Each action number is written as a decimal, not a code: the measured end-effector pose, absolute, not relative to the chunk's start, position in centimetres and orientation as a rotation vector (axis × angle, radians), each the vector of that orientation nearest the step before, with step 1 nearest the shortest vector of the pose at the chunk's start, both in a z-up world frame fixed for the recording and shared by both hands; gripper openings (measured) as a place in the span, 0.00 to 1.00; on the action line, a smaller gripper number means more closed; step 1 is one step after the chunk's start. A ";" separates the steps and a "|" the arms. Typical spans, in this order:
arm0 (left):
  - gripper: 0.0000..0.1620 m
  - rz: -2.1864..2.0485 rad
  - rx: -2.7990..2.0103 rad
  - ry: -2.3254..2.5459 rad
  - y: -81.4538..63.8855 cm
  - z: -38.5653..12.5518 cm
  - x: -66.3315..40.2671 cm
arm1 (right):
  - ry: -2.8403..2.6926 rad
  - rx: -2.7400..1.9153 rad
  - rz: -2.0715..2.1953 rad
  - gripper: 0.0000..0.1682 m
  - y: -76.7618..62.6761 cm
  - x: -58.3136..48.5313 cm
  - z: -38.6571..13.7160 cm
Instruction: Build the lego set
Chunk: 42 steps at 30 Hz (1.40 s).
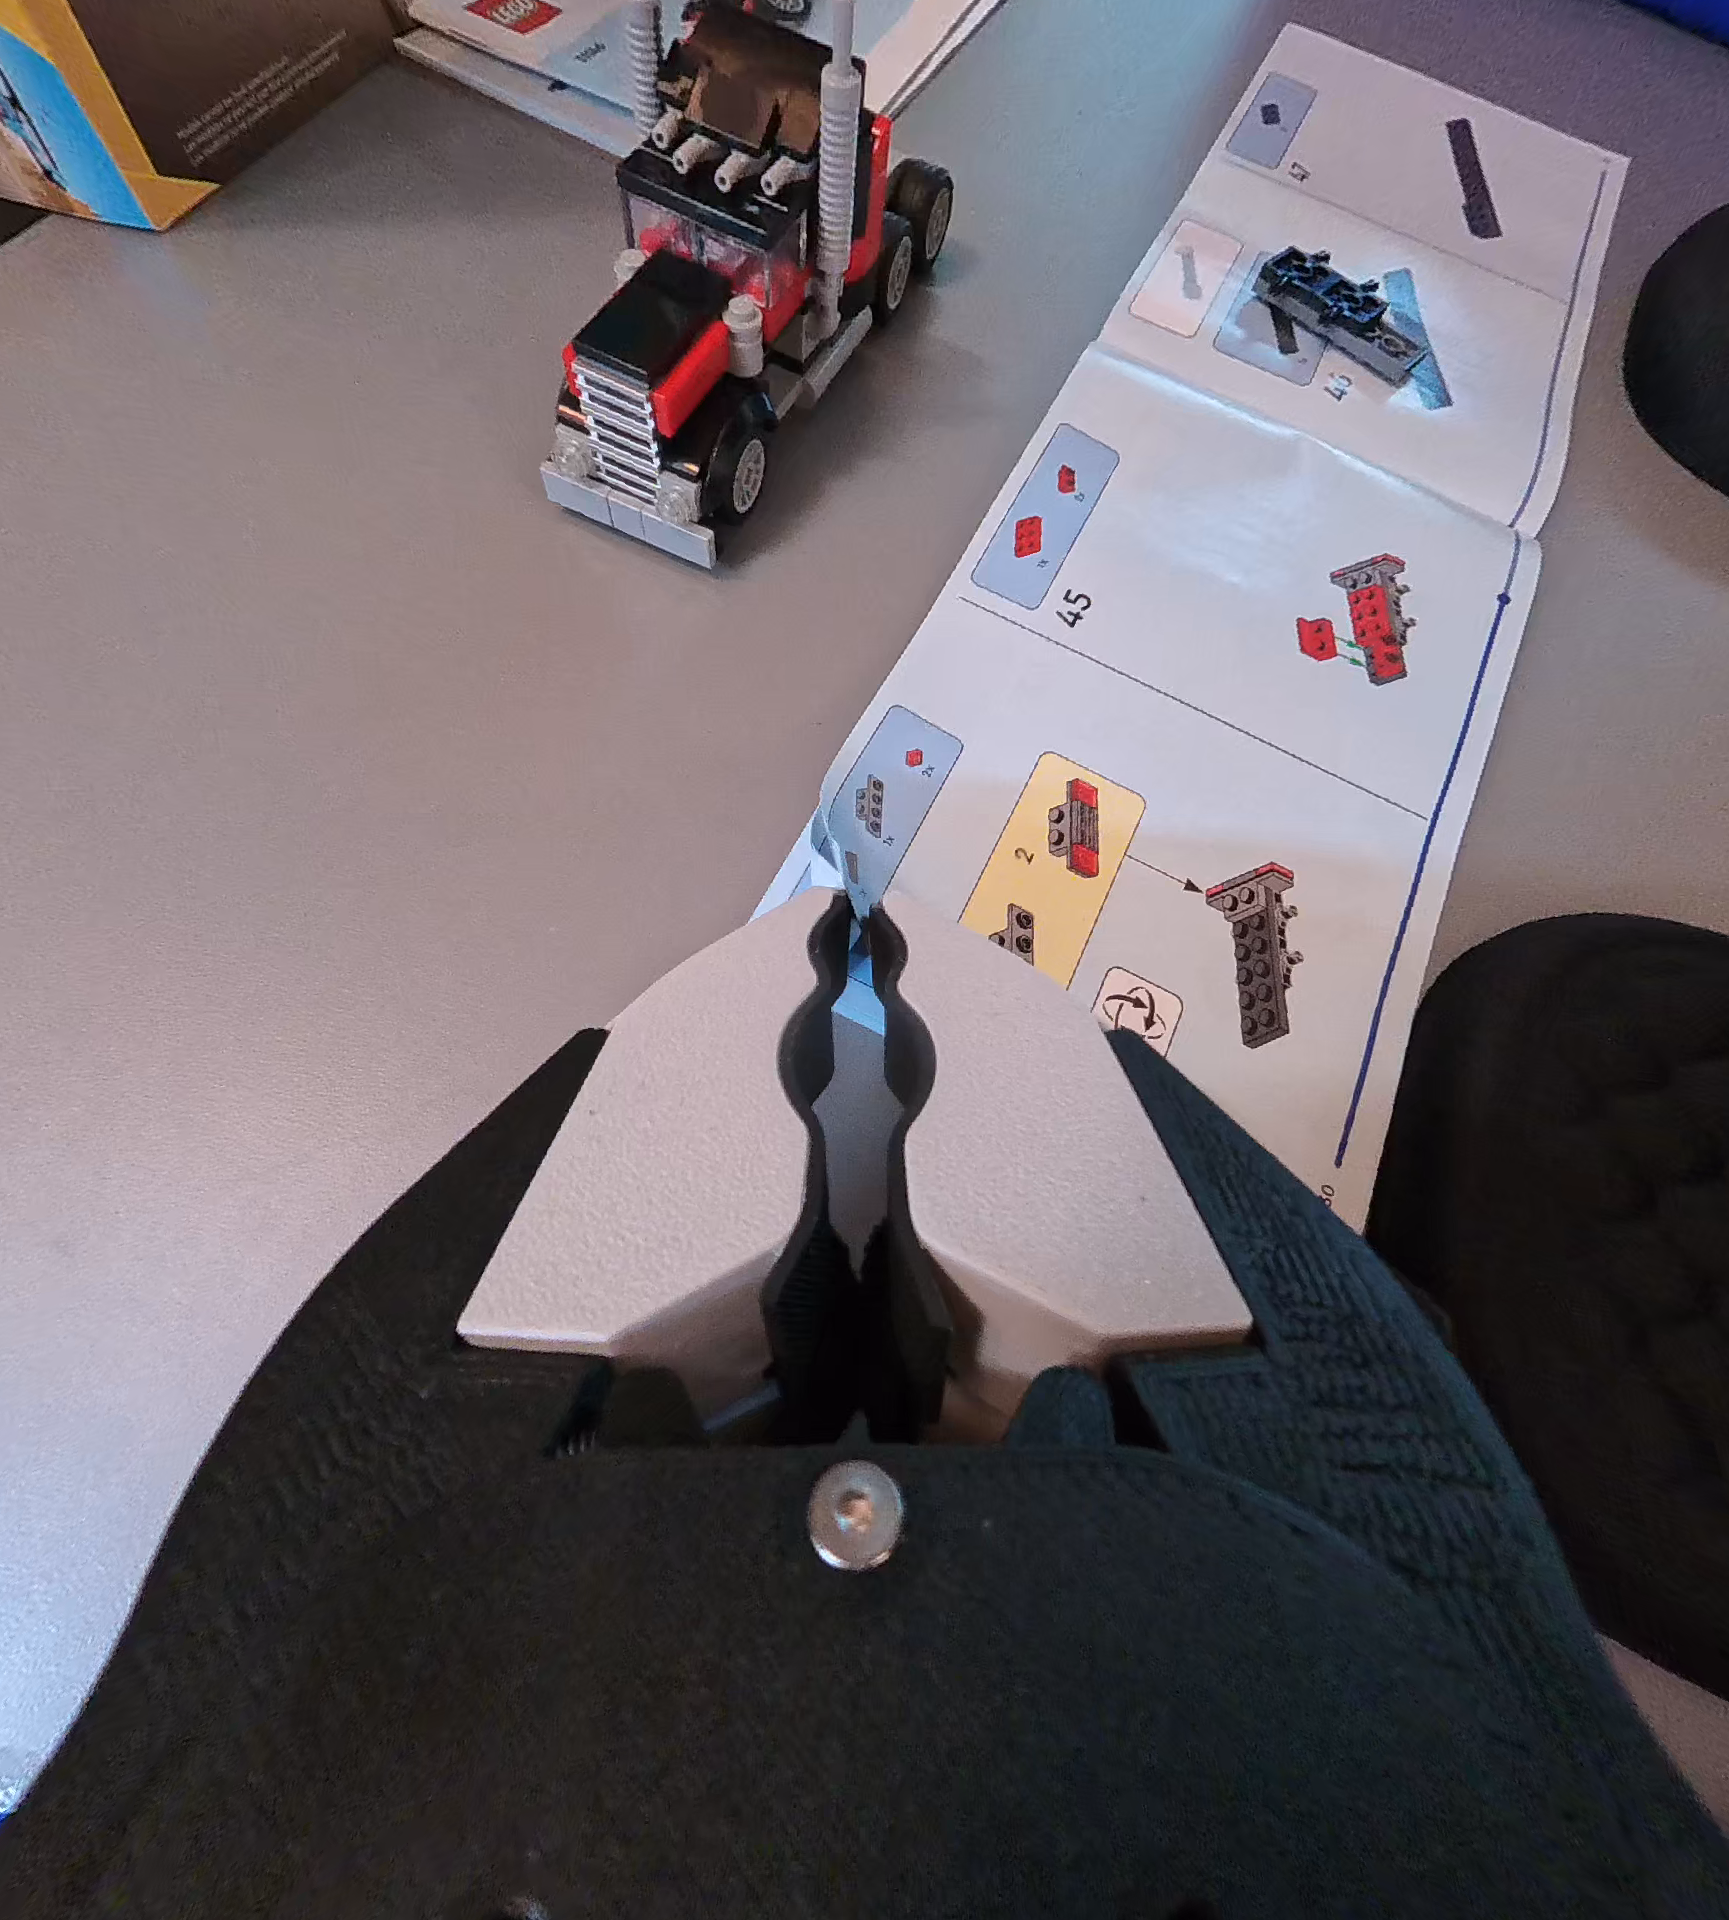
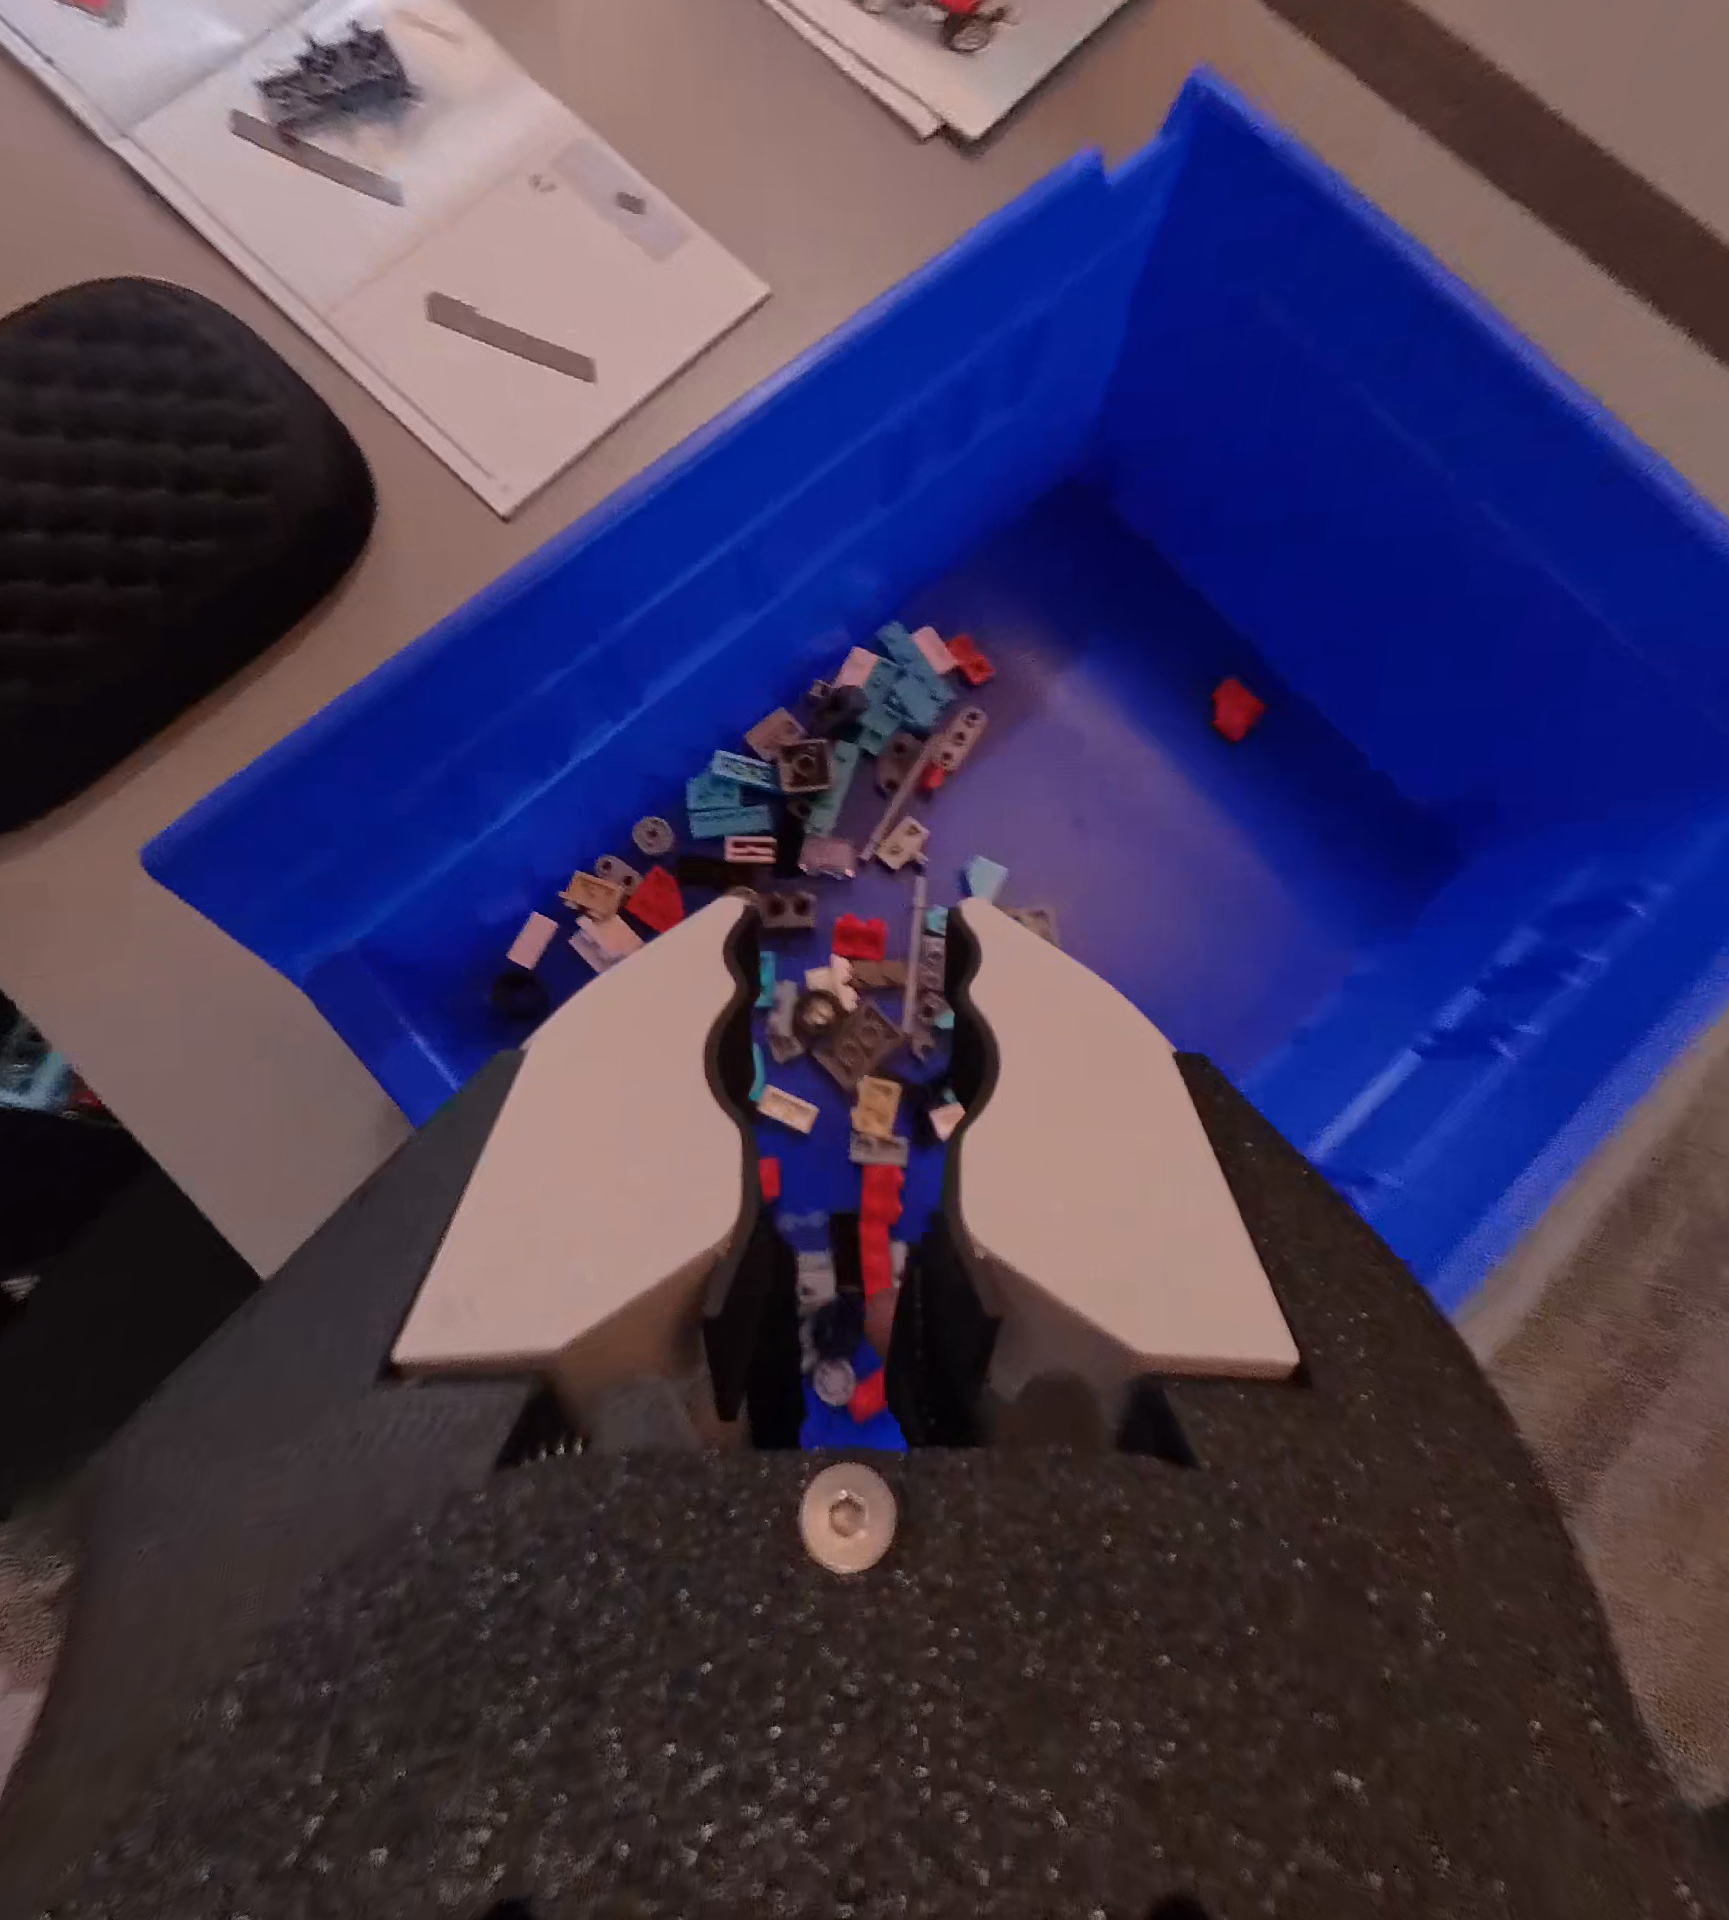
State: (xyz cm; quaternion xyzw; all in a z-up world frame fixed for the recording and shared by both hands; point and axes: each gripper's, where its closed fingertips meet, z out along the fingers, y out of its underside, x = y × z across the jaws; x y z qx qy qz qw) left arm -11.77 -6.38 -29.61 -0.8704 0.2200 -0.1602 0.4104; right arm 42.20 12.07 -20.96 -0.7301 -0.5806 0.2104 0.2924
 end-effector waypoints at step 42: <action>0.03 -0.425 -2.201 0.546 -6.4 -29.7 -11.8 | -1.631 -2.586 0.334 0.08 6.8 47.7 -28.4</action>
